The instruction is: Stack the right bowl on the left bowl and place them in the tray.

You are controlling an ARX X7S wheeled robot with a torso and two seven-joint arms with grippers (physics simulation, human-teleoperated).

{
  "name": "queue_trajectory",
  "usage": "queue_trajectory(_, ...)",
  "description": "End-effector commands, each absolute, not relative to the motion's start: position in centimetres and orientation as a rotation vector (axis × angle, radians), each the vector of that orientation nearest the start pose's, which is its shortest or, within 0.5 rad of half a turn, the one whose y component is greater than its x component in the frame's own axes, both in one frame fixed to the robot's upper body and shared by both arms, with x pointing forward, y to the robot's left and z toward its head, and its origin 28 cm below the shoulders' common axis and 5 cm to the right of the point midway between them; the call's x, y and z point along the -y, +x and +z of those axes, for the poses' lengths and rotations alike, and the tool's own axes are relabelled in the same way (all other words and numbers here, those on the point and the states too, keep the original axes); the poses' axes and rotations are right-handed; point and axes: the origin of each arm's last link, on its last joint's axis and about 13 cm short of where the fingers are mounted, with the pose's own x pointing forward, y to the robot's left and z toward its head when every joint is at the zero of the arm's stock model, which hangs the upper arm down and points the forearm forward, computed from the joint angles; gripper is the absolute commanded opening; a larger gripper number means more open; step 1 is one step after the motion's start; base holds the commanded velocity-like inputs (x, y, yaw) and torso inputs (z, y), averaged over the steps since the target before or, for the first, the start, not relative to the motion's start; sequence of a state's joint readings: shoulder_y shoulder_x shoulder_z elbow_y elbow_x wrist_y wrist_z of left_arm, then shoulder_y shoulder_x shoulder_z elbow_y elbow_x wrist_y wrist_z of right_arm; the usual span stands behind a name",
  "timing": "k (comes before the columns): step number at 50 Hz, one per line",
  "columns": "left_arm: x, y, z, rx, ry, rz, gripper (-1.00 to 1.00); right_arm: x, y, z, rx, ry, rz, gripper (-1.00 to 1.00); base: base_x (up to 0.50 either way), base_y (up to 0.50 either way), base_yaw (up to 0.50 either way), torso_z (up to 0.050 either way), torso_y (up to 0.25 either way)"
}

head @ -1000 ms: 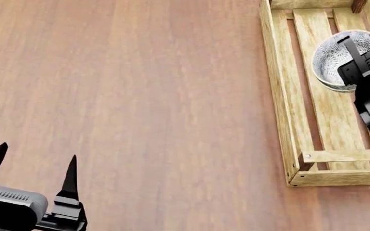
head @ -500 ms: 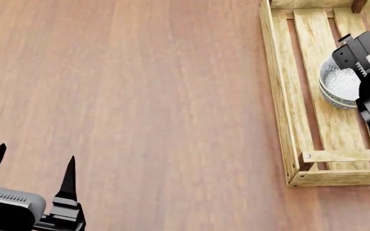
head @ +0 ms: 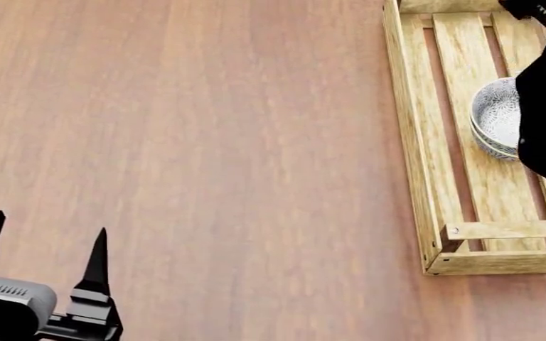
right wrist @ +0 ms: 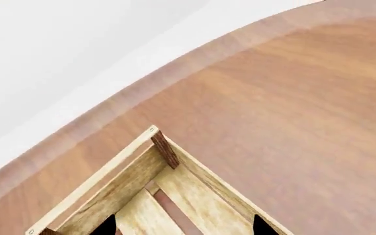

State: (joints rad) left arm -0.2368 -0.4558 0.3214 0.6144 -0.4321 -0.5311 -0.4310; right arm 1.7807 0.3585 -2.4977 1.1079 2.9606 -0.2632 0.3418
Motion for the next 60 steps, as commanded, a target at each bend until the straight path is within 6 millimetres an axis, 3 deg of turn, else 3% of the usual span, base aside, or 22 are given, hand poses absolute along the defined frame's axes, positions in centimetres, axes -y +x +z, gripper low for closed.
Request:
queue_trajectory(1,-20.9,21.8,13.9,0.172,0.08,-0.095,1.0,17.1,39.8,29.6,0.036,0.438,-0.284,1.0,0.0,0.0,0.0,0.0,0.0)
queue_trajectory(5,-20.7,21.7,13.9,0.18,0.077,-0.098,1.0,15.0,35.9,26.4,0.043,0.341,-0.15,1.0,0.0,0.0,0.0,0.0,0.0)
queue_trajectory(10,-20.5,21.7,14.1,0.187,0.08,-0.104,1.0,13.5,31.8,22.9,0.047,0.262,-0.163,1.0,0.0,0.0,0.0,0.0,0.0)
queue_trajectory(12,-20.5,21.6,14.1,0.19,0.079,-0.106,1.0,12.6,30.0,21.9,0.079,0.227,-0.072,1.0,0.0,0.0,0.0,0.0,0.0)
queue_trajectory(21,-20.5,21.4,14.2,0.198,0.088,-0.104,1.0,10.6,25.0,18.0,0.127,0.157,0.037,1.0,0.0,0.0,0.0,0.0,0.0)
queue_trajectory(26,-20.5,21.4,14.1,0.197,0.085,-0.102,1.0,10.3,23.1,16.7,0.204,0.108,0.033,1.0,0.0,0.0,0.0,0.0,0.0)
queue_trajectory(29,-20.5,21.3,13.8,0.196,0.085,-0.102,1.0,9.9,21.6,14.8,0.232,0.066,0.045,1.0,0.0,0.0,0.0,0.0,0.0)
queue_trajectory(39,-20.4,21.3,13.3,0.191,0.083,-0.098,1.0,9.5,20.2,12.2,0.232,0.033,0.06,1.0,0.0,0.0,0.0,0.0,0.0)
queue_trajectory(60,-20.3,21.0,13.4,0.198,0.079,-0.096,1.0,9.2,19.8,12.0,0.259,-0.018,0.05,1.0,0.0,0.0,0.0,0.0,0.0)
